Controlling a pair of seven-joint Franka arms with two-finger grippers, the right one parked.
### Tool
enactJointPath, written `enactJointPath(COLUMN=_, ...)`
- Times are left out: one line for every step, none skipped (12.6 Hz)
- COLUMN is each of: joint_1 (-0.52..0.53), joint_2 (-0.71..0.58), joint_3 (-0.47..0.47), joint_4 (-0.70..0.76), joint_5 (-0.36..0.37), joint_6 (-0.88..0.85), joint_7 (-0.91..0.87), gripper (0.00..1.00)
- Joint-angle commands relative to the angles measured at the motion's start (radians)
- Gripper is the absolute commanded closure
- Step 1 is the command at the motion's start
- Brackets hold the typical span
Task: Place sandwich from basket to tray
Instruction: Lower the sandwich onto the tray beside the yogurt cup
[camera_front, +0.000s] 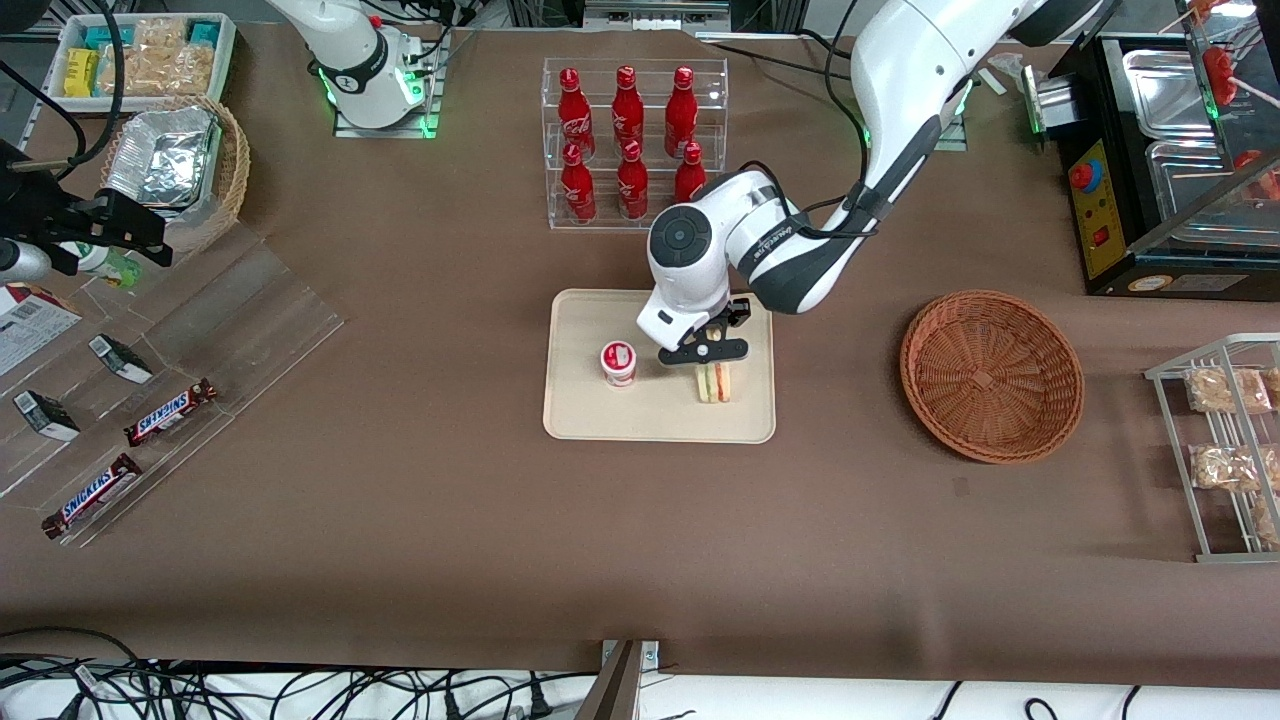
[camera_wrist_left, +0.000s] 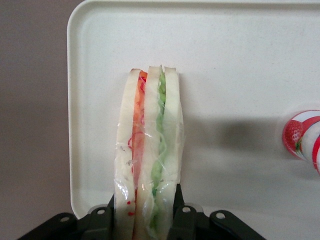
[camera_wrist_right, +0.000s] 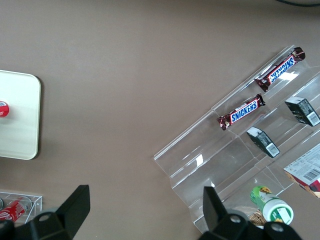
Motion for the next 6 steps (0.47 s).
enactJointPath(joint_1=-0.013, joint_2=0.028, joint_3=0.003, joint_4=0.050, joint_5=0.042, joint_6=-0.012, joint_7=-0.018, gripper=0.60)
enactJointPath(joint_1=-0.013, joint_2=0.028, joint_3=0.003, joint_4=0.050, joint_5=0.043, joint_6=-0.012, joint_7=-0.018, gripper=0.60)
enactJointPath(joint_1=-0.013, joint_2=0.028, joint_3=0.003, joint_4=0.050, joint_5=0.045, joint_6=-0.012, joint_7=-0.023, gripper=0.60)
enactJointPath(joint_1=-0.013, joint_2=0.028, joint_3=0.003, joint_4=0.050, joint_5=0.043, joint_6=-0.012, joint_7=-0.024, gripper=0.60)
enactJointPath(joint_1=-0.013, joint_2=0.034, joint_3=0.003, joint_4=0.050, joint_5=0.043, joint_6=-0.012, joint_7=-0.024, gripper=0.60)
enactJointPath(joint_1=-0.015, joint_2=0.039, joint_3=0.005, joint_4=0.050, joint_5=0.043, joint_6=-0.012, joint_7=-0.026, gripper=0.60)
